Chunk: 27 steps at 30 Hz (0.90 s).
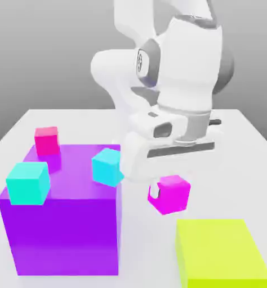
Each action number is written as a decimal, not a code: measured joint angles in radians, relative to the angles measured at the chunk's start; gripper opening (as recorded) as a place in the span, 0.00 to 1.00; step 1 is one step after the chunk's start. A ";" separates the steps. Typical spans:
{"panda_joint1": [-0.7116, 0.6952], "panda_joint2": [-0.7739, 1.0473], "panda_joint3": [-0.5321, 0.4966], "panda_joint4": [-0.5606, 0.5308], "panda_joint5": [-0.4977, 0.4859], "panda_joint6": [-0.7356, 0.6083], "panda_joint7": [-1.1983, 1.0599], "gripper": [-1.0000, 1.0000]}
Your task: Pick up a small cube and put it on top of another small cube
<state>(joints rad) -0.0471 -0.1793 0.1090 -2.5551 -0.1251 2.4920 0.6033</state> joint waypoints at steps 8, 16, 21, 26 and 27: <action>-0.155 -0.141 -0.123 0.012 0.083 -0.155 0.150 0.00; -0.324 -0.305 -0.154 -0.023 0.102 -0.336 0.473 0.00; -0.441 -0.408 -0.157 -0.046 0.107 -0.449 0.683 0.00; -0.527 -0.458 -0.147 -0.103 0.106 -0.469 0.840 0.00; -0.530 -0.447 -0.147 -0.128 0.106 -0.433 0.844 0.00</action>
<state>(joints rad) -0.5773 -0.6260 -0.0379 -2.6829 -0.0196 2.0594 1.4475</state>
